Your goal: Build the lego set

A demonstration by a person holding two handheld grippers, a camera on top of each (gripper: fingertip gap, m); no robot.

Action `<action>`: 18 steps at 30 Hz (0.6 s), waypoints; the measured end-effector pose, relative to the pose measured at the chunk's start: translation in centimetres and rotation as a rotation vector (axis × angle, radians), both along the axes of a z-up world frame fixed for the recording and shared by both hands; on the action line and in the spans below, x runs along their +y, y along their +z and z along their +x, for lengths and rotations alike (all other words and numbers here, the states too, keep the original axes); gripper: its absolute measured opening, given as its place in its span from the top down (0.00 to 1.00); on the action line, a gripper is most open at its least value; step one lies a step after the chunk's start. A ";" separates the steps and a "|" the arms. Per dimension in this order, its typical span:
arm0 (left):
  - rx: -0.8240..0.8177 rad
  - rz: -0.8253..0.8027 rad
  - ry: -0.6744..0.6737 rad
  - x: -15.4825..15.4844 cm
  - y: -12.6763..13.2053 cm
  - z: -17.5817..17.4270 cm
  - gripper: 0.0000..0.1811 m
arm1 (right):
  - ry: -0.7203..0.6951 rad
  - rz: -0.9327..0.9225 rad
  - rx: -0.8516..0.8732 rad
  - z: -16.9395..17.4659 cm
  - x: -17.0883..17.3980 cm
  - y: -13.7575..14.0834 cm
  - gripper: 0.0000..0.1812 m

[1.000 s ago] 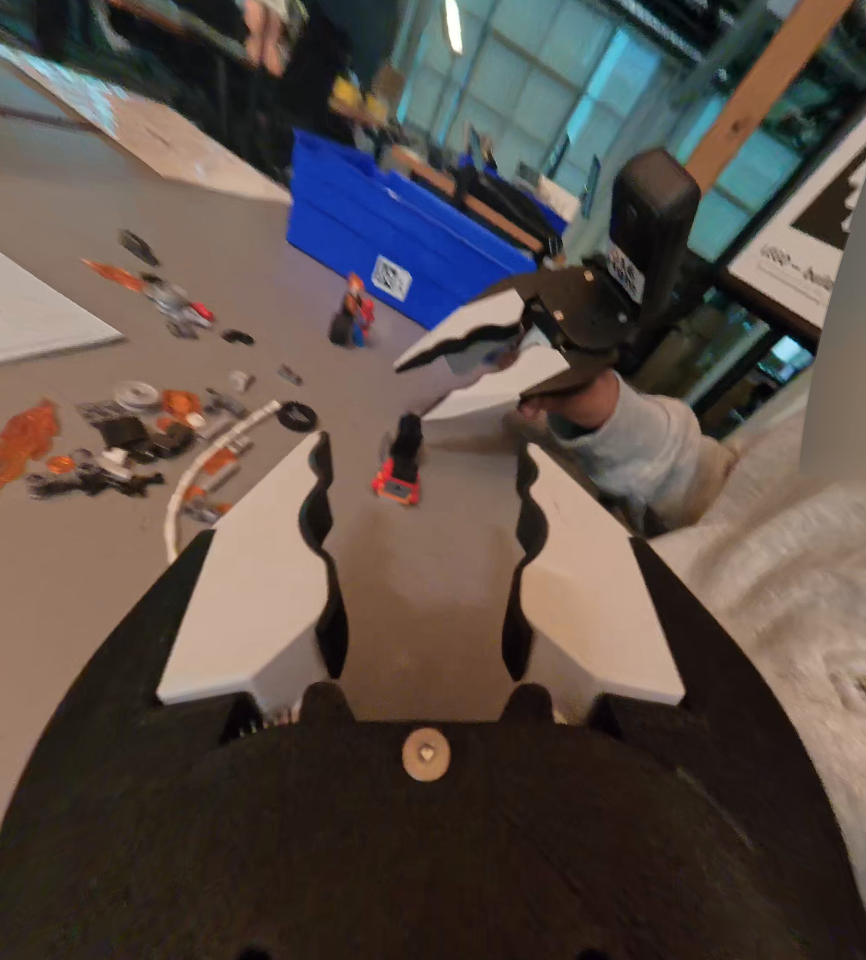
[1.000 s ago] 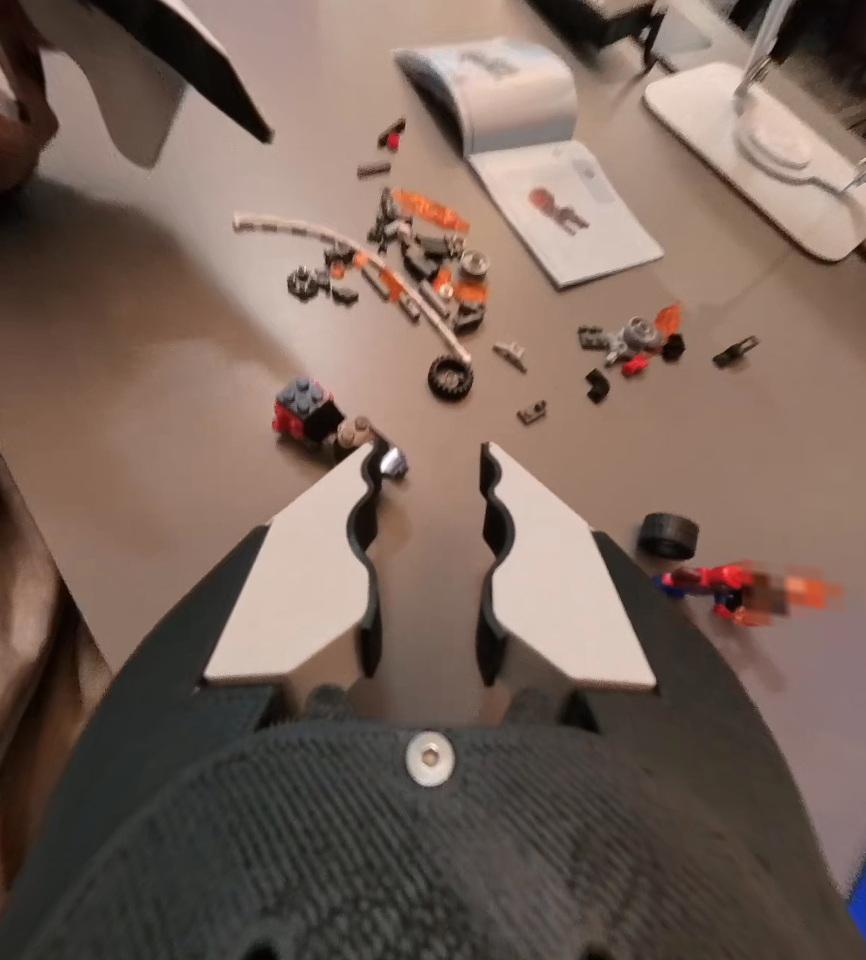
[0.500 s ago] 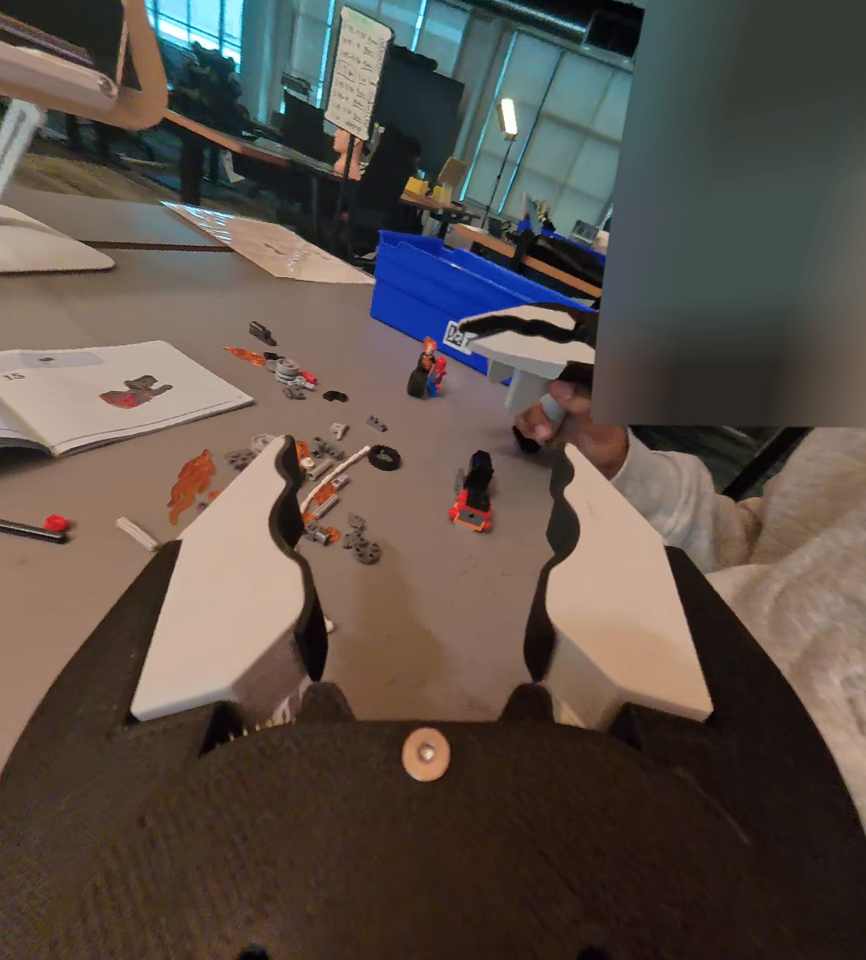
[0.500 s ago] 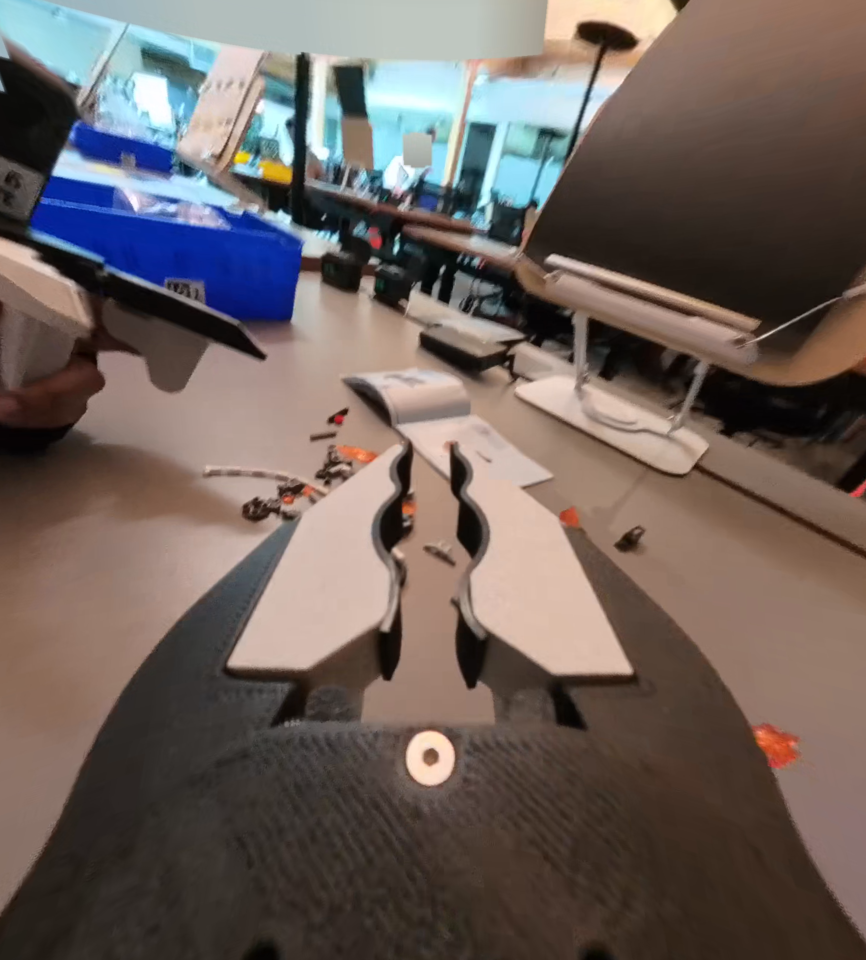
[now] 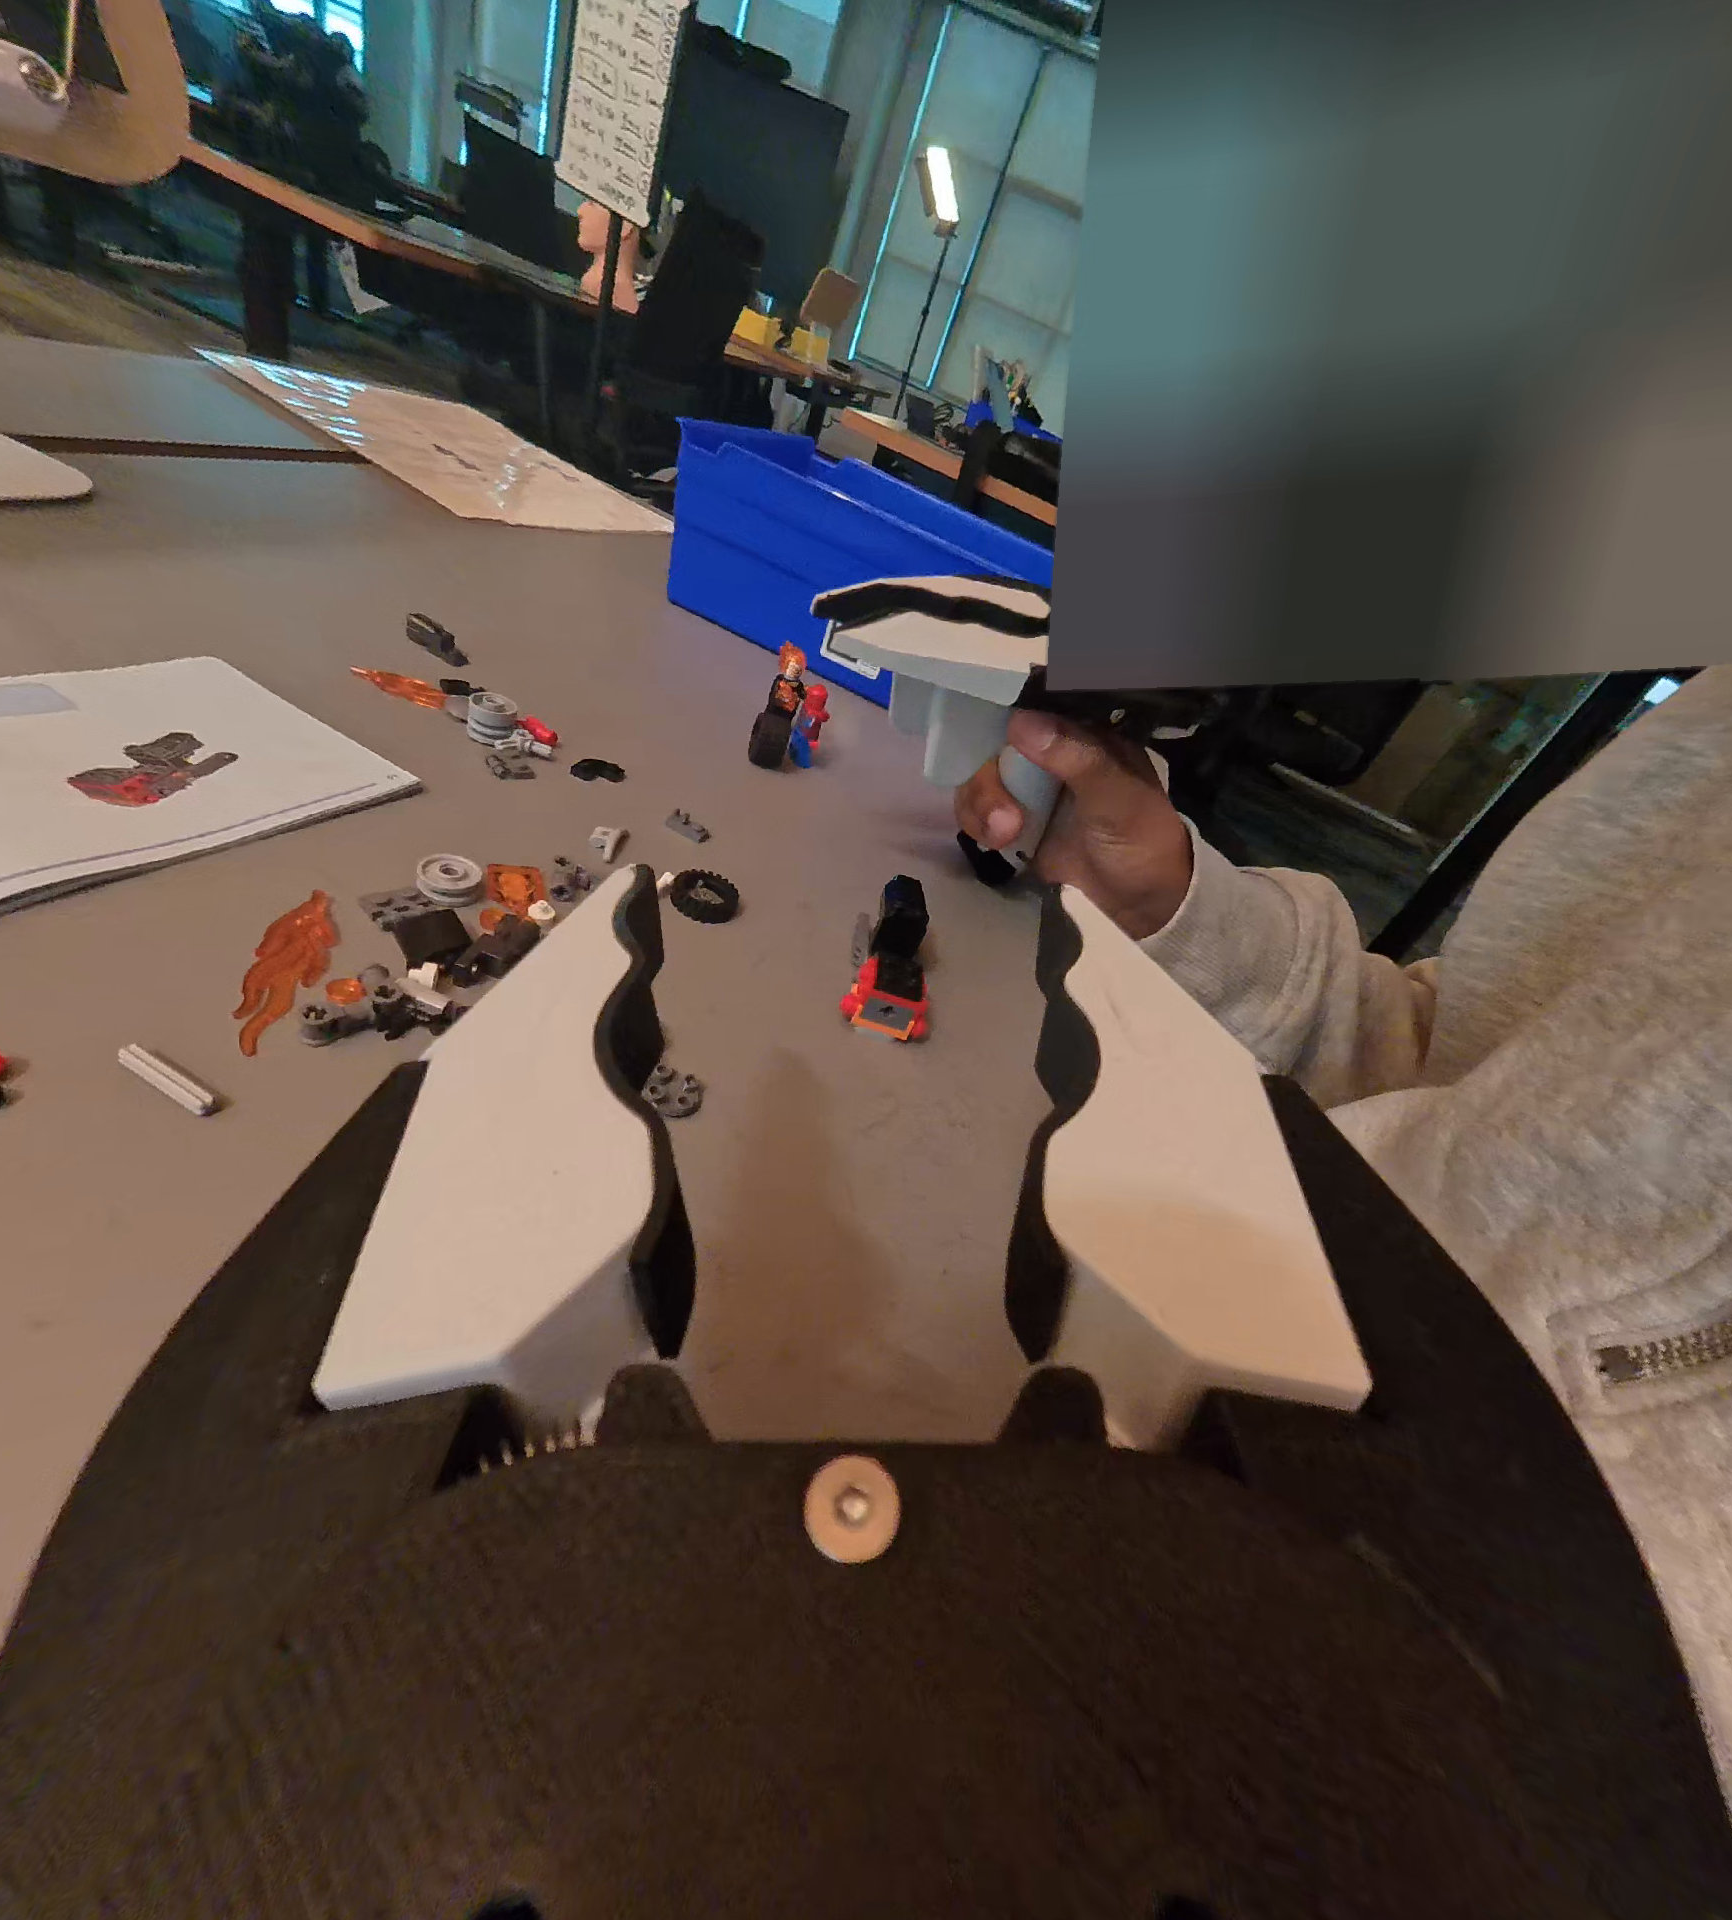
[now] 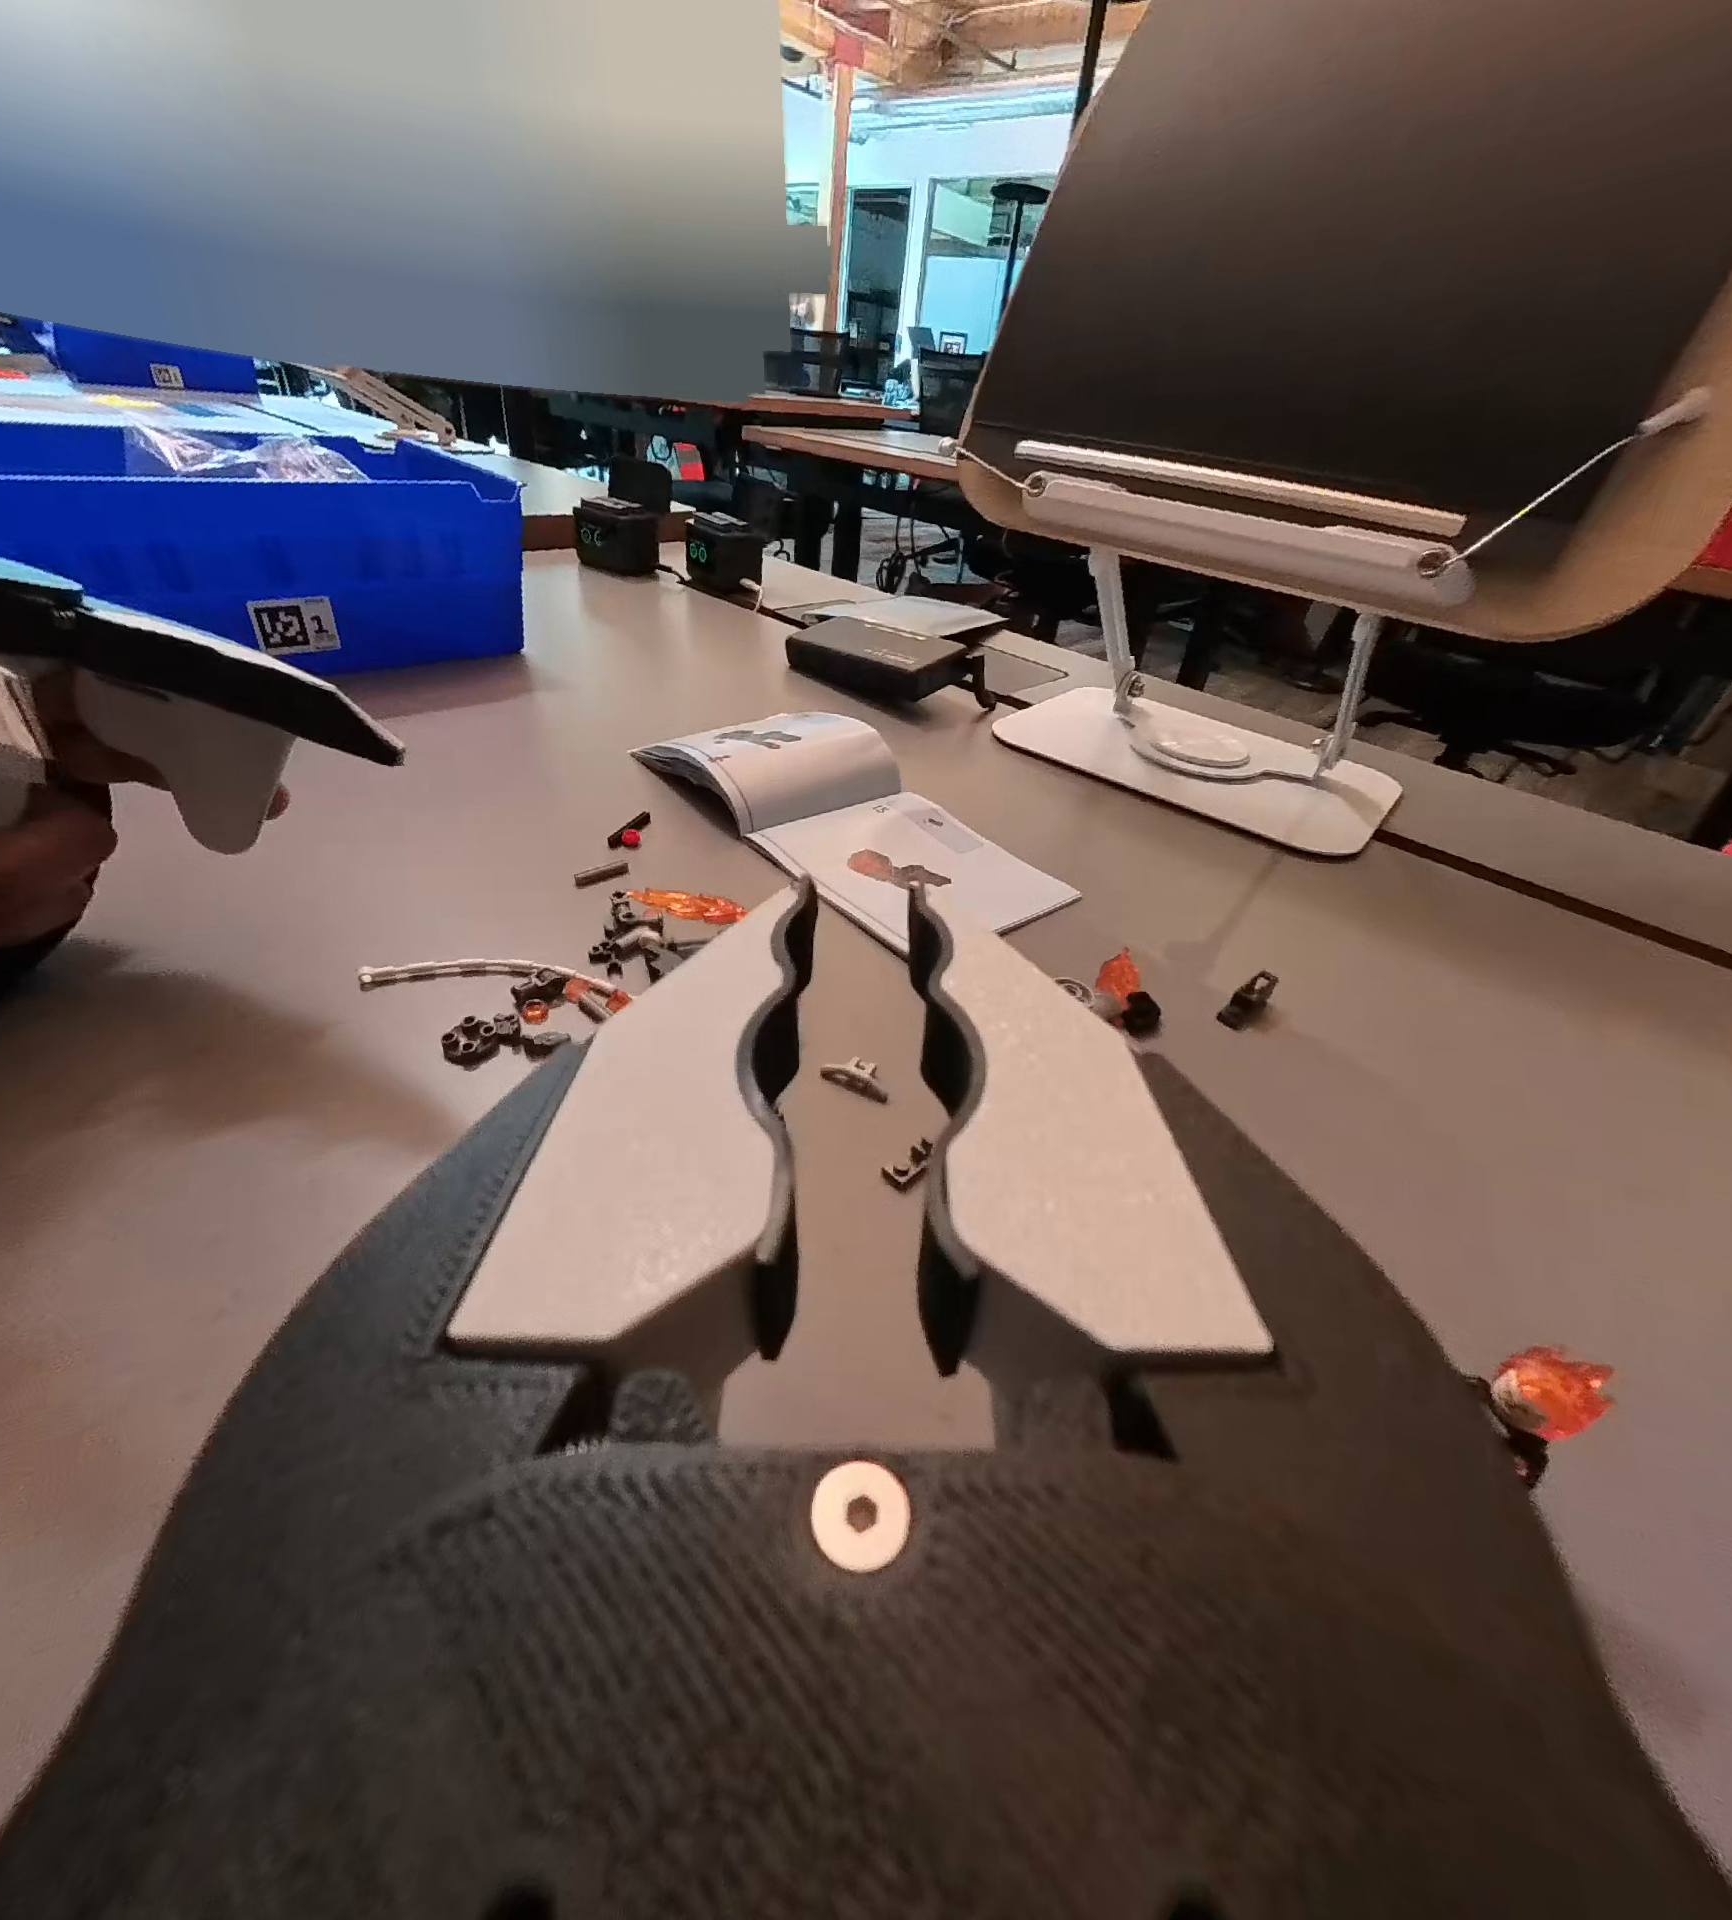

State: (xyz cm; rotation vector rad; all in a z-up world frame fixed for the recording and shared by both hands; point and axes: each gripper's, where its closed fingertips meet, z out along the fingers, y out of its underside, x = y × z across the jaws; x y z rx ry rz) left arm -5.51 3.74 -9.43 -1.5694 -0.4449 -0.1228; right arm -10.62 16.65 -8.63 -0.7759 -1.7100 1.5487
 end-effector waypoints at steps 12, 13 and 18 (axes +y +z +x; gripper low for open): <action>-0.038 0.056 -0.005 -0.5 0.4 0.2 0.60 | 0.008 0.007 0.000 0.1 -0.2 -0.1 0.93; -0.049 0.062 -0.009 -0.5 0.4 0.2 0.60 | 0.008 0.007 0.001 0.1 -0.2 -0.1 0.93; -0.073 0.072 -0.015 -0.5 0.4 0.1 0.59 | 0.012 0.006 0.005 0.2 -0.2 0.0 0.93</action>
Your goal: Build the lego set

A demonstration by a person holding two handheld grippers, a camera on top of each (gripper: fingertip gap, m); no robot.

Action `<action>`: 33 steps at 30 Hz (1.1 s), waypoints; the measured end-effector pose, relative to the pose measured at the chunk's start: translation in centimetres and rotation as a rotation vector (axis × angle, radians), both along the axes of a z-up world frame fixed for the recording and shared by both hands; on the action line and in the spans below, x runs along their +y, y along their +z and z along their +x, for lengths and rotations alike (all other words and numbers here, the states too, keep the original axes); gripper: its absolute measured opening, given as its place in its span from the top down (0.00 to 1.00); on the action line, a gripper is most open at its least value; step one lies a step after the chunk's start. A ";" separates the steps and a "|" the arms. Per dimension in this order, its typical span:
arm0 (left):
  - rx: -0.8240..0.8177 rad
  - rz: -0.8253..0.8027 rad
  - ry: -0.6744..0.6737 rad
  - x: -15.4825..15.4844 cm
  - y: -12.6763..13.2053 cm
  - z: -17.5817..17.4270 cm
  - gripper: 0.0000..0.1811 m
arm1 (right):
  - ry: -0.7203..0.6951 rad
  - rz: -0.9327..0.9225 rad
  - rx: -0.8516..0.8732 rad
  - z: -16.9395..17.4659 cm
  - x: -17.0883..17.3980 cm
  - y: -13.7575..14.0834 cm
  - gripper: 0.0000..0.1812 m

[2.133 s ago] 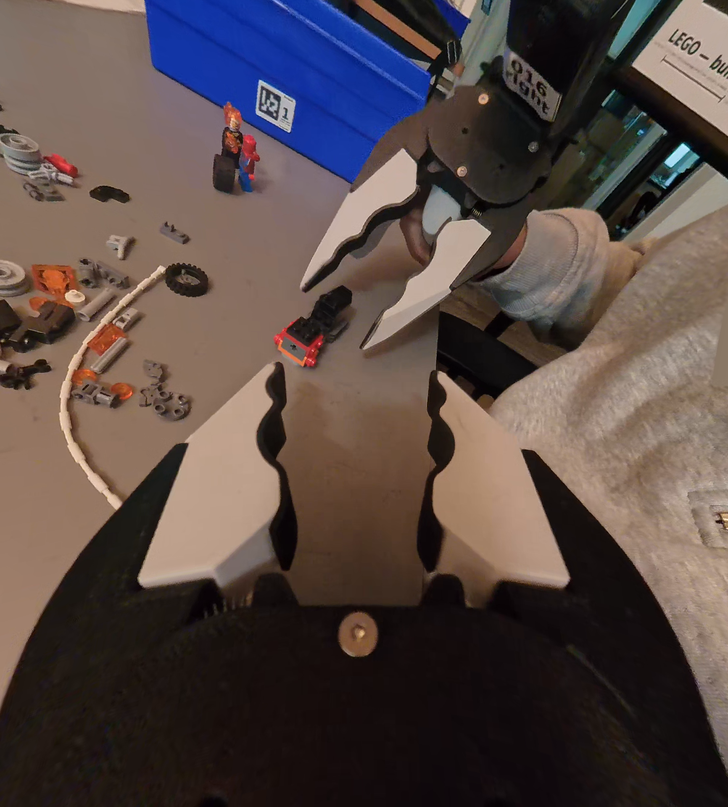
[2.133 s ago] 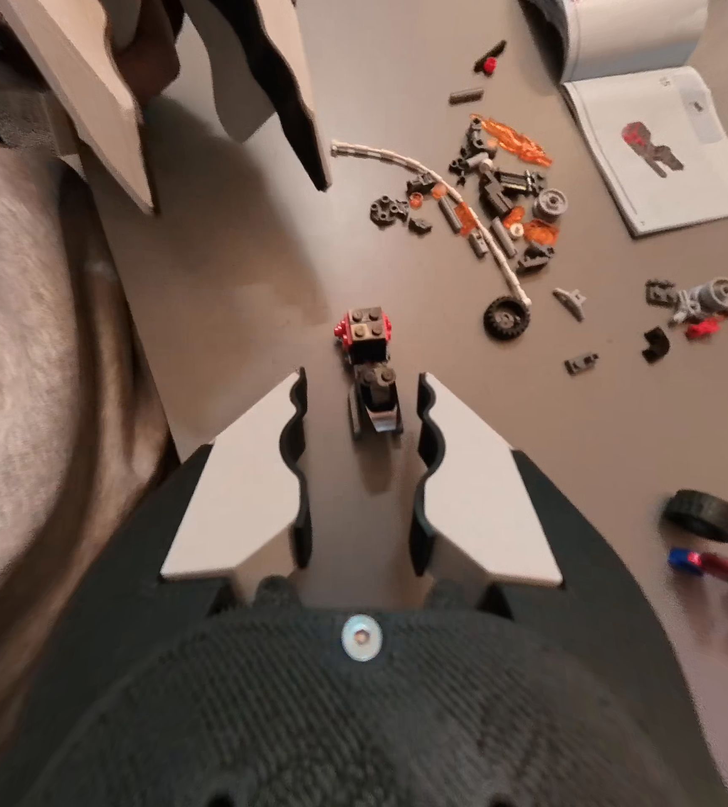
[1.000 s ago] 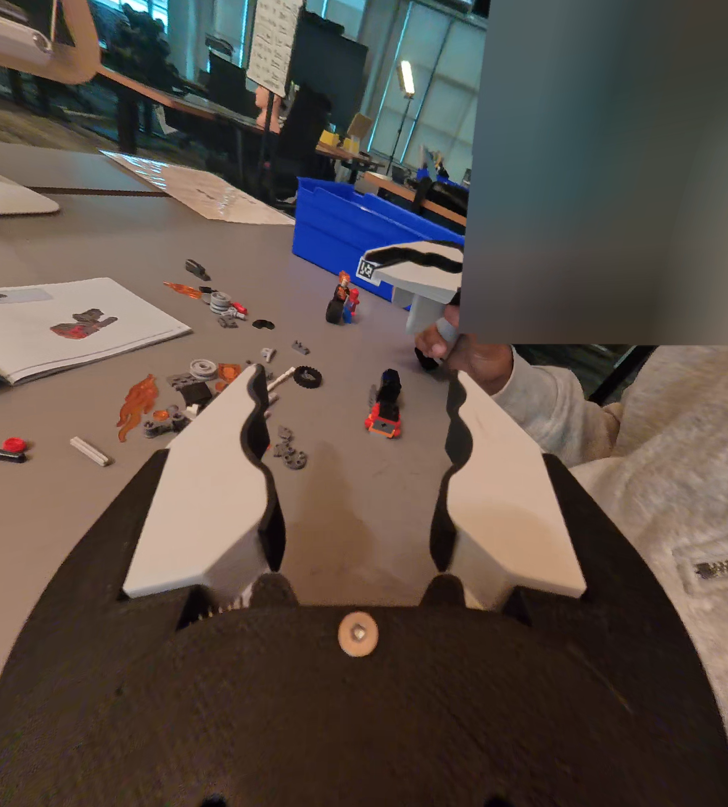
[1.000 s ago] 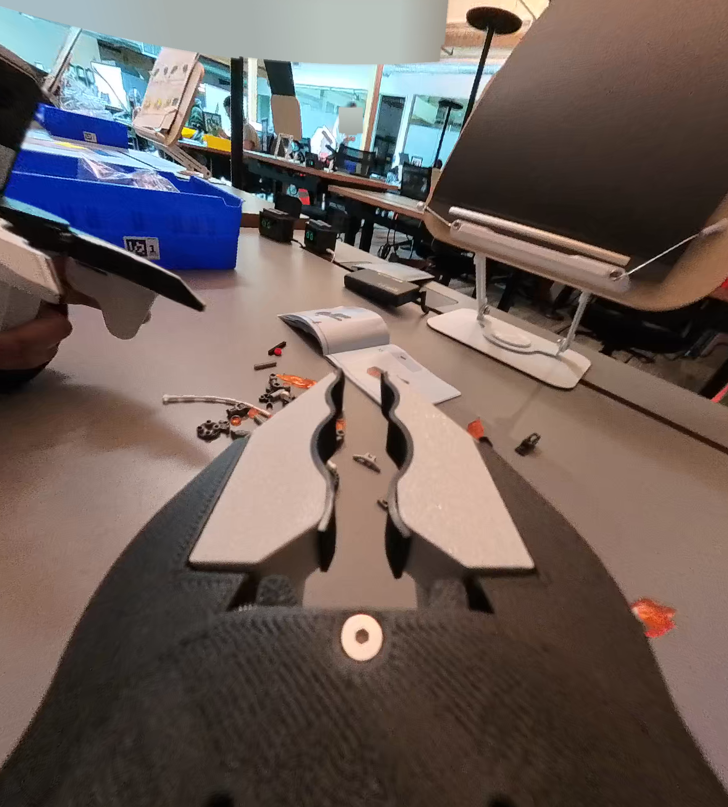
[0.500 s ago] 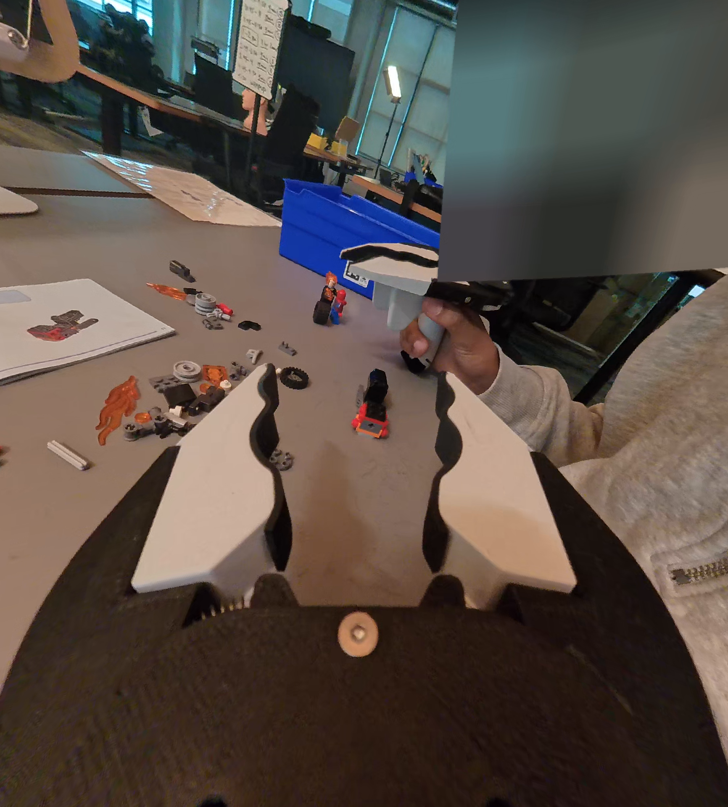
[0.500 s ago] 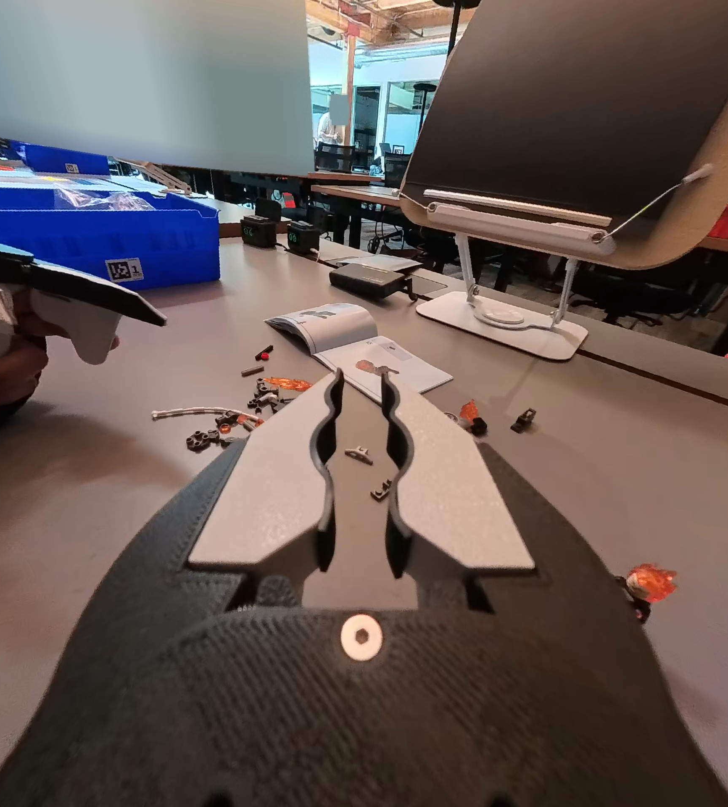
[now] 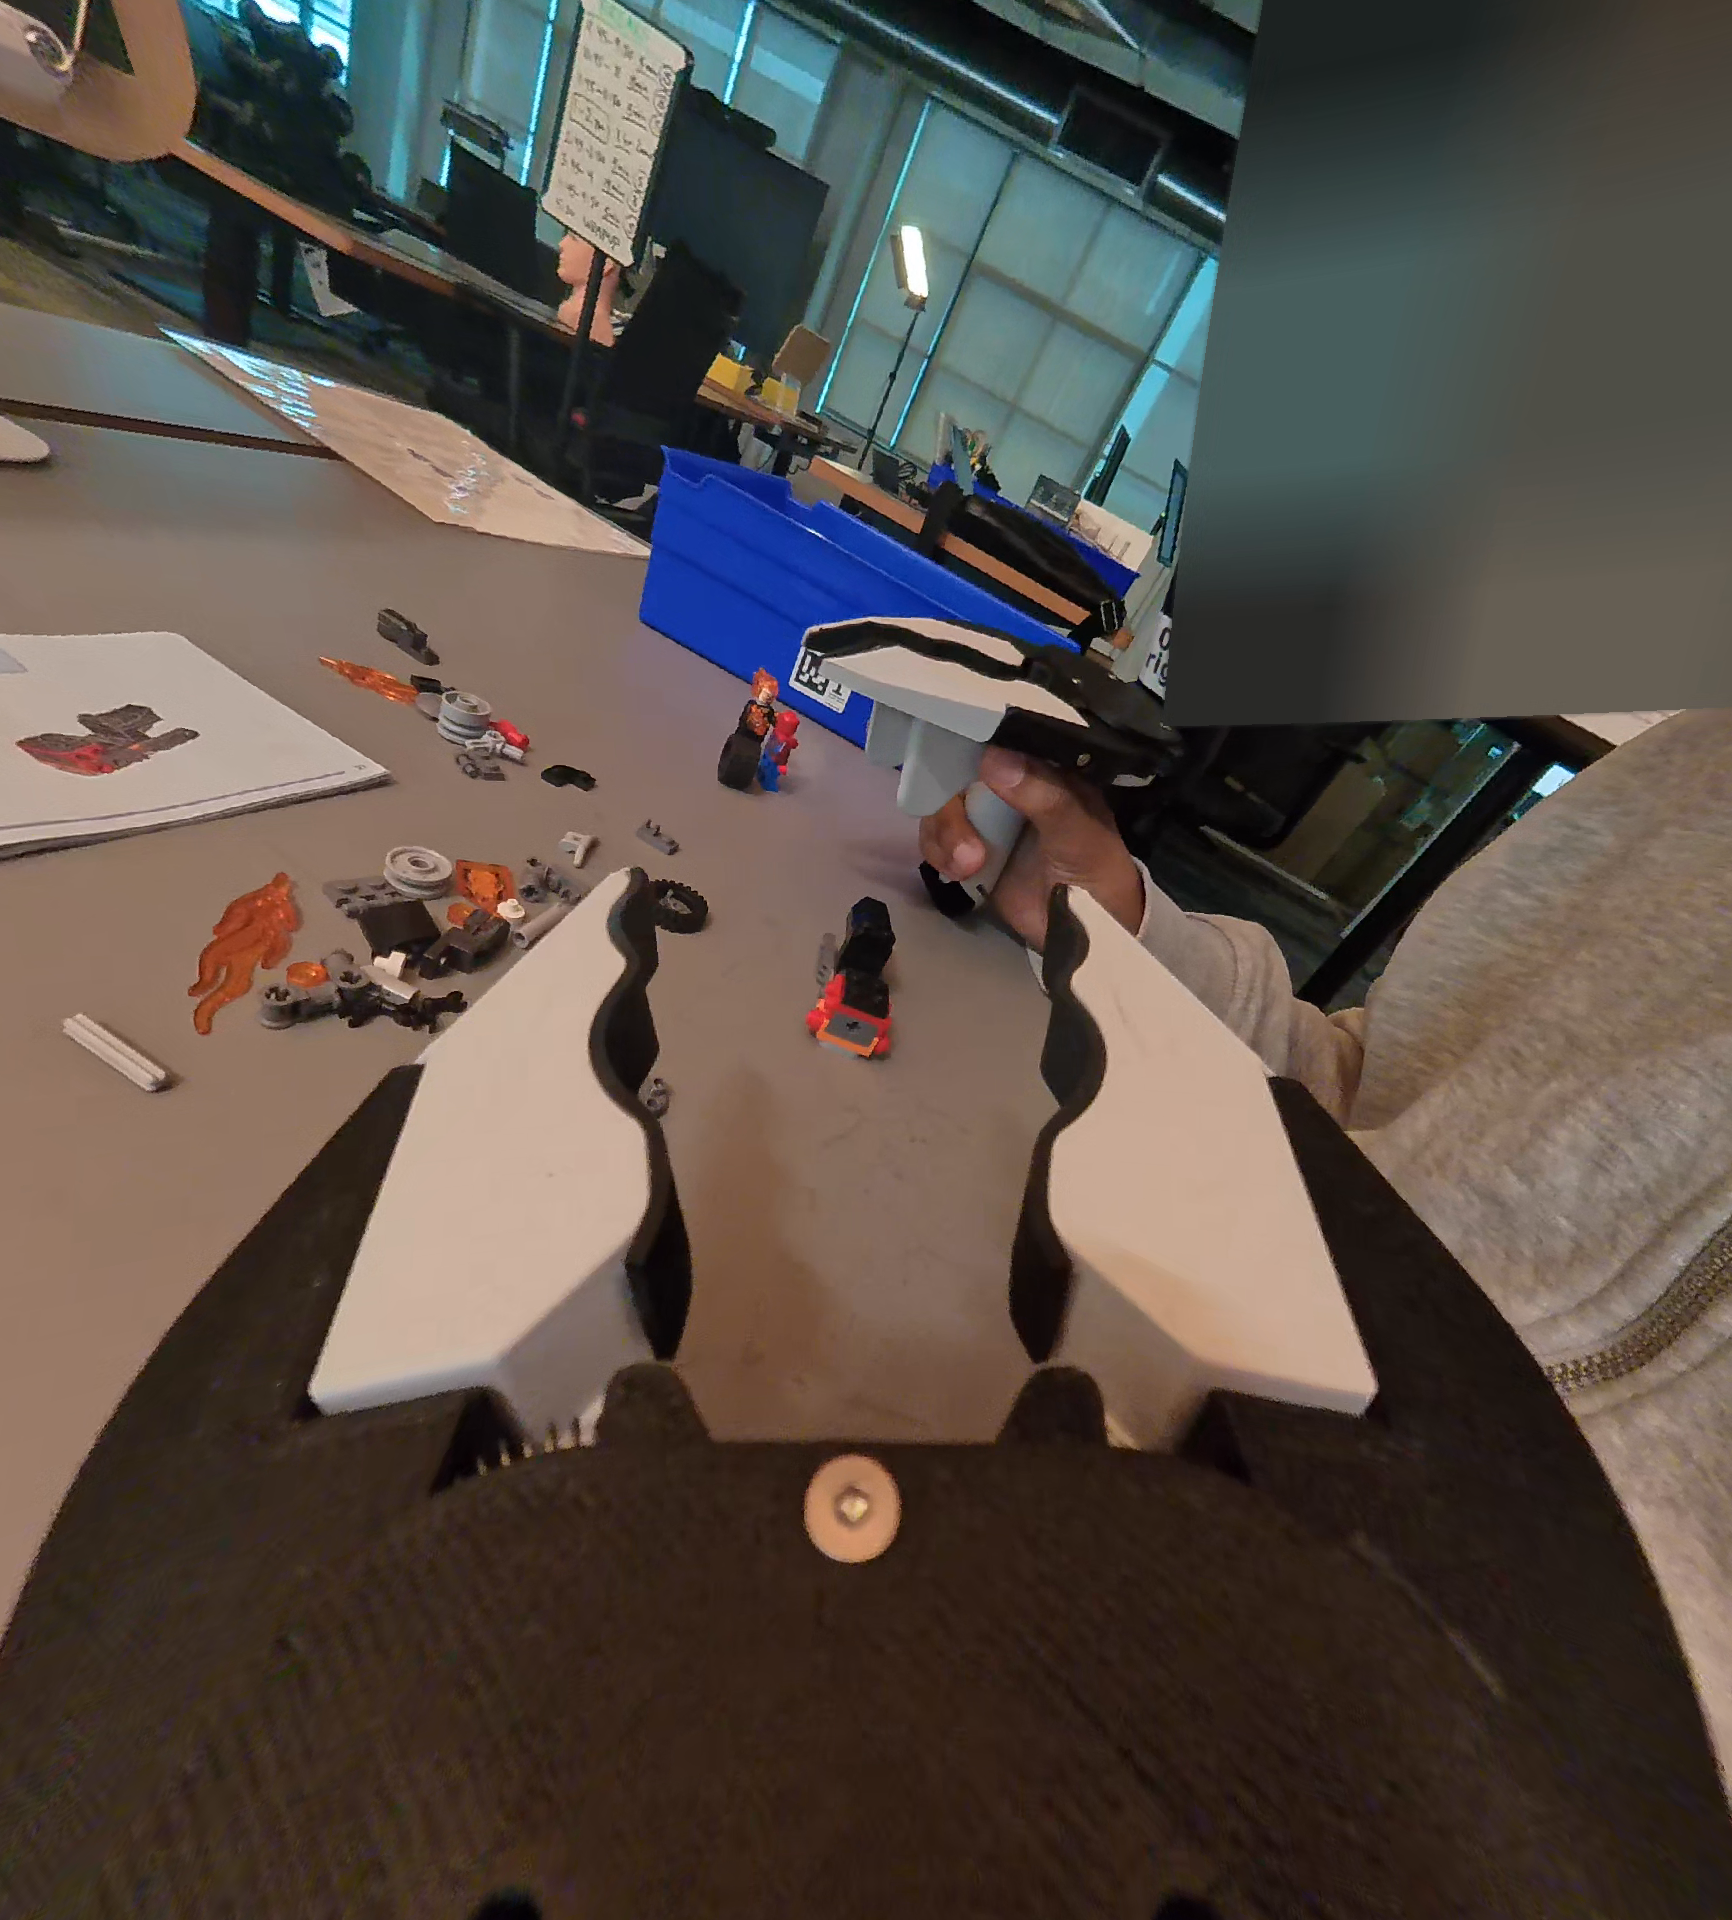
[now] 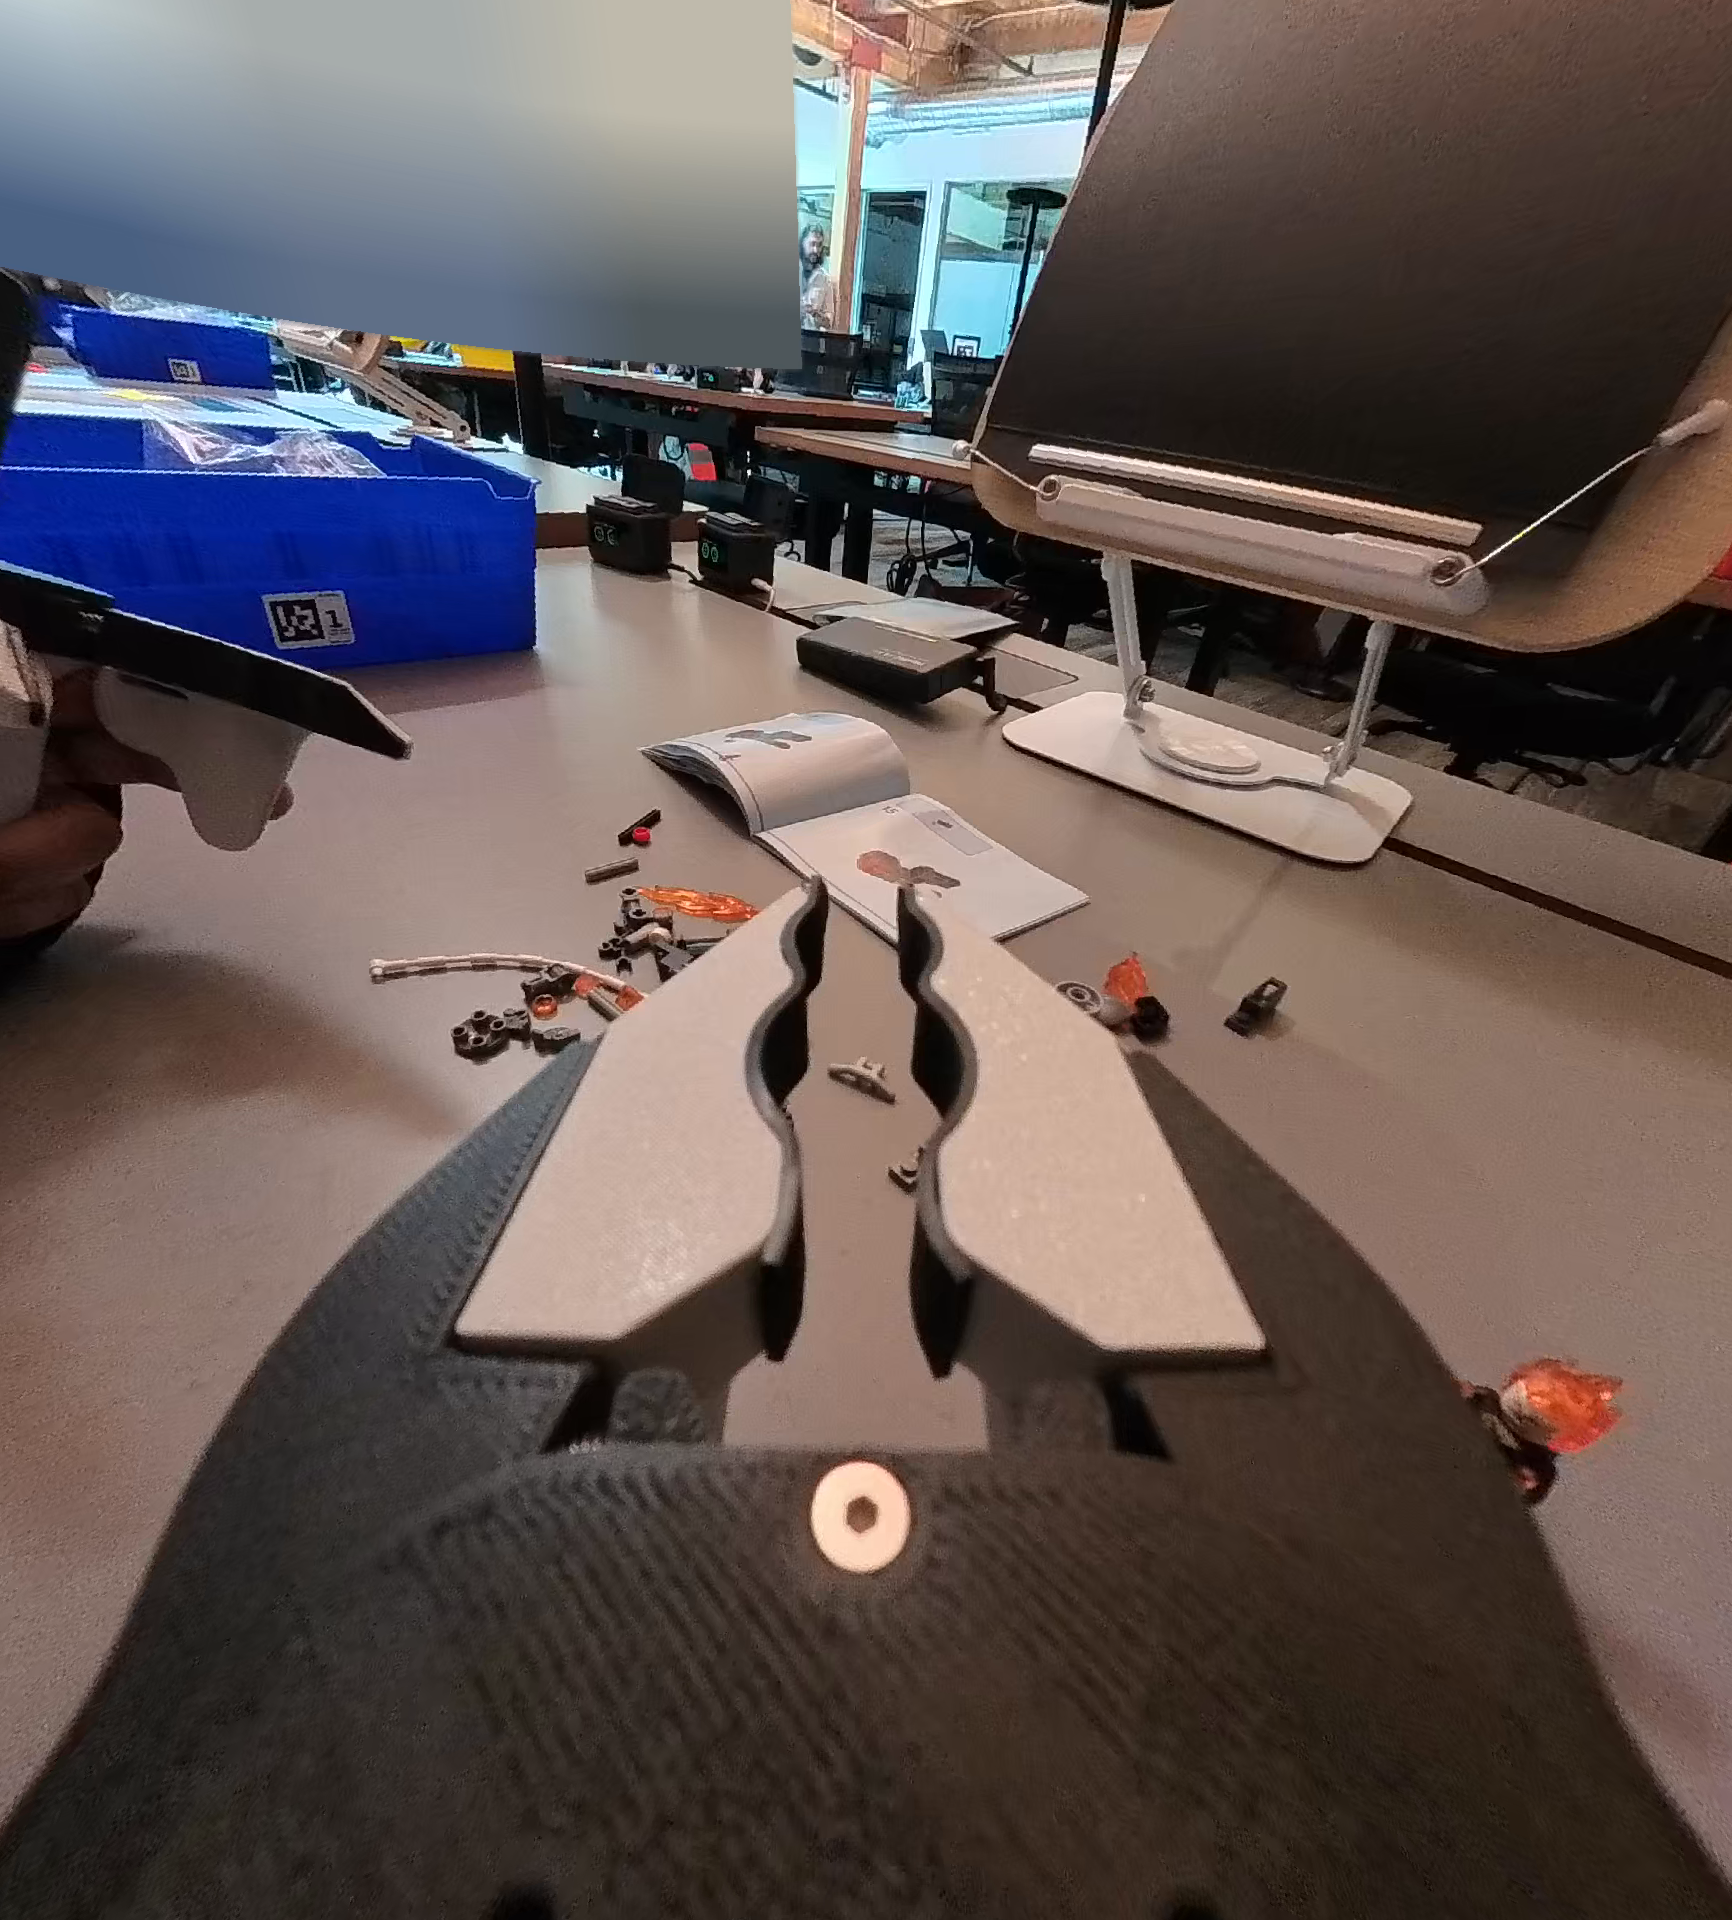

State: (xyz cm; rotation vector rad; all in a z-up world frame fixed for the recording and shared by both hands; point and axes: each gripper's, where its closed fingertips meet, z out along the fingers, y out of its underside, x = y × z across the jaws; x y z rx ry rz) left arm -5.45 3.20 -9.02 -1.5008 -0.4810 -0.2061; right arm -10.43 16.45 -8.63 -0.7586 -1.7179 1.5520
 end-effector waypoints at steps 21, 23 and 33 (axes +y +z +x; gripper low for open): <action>-0.053 -0.009 -0.089 0.7 -0.4 1.0 0.62 | 0.006 0.011 -0.007 -0.1 -0.1 -0.1 0.94; -0.057 -0.007 -0.086 0.7 -0.4 1.0 0.62 | 0.008 0.012 -0.010 -0.1 -0.2 -0.2 0.94; -0.066 -0.023 -0.101 0.9 -0.7 1.1 0.62 | 0.010 0.015 -0.006 0.0 -0.2 -0.2 0.94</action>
